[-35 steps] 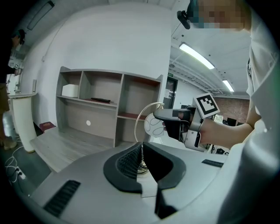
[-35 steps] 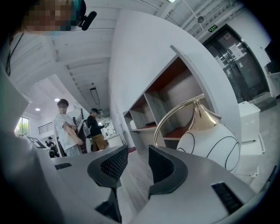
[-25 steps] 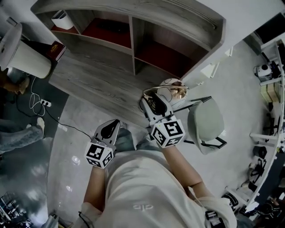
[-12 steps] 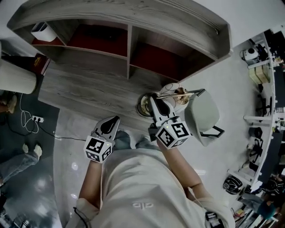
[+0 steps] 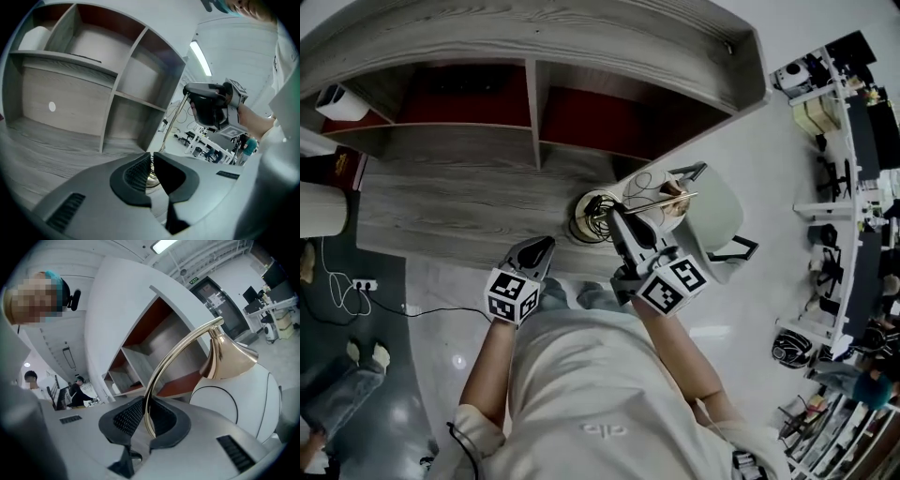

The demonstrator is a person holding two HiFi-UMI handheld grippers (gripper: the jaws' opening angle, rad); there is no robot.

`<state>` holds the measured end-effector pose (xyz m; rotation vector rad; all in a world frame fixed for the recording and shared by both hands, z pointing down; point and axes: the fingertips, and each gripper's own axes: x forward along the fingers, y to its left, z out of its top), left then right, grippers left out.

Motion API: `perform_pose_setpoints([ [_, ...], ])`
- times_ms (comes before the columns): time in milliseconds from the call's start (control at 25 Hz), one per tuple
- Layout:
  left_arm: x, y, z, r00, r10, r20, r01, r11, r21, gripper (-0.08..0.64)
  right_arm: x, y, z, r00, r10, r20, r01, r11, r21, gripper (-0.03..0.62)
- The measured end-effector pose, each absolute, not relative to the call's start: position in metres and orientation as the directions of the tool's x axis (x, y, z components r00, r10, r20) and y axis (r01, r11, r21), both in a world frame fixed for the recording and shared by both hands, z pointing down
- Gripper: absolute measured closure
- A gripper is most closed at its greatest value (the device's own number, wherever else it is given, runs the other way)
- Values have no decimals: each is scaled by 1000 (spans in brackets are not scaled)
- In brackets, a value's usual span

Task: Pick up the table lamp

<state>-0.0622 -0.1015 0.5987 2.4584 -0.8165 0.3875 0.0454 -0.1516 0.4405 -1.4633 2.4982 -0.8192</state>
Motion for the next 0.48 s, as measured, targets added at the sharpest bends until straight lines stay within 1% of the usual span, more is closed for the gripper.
perform_pose_setpoints([
  [200, -38, -108, 630, 797, -403, 449, -589, -684, 431, 532, 61, -149, 436, -507, -850, 145, -760, 360, -541, 523],
  [320, -27, -109, 653, 795, -364, 485, -587, -665, 462, 444, 68, -146, 434, -506, -852, 135, -751, 358, -555, 523],
  [400, -19, -110, 671, 789, -348, 507, -593, -646, 481, 417, 74, -143, 434, -505, -853, 134, -749, 356, -559, 523],
  [480, -14, -112, 686, 785, -335, 521, -601, -614, 512, 405, 78, -140, 434, -503, -854, 132, -746, 352, -566, 523],
])
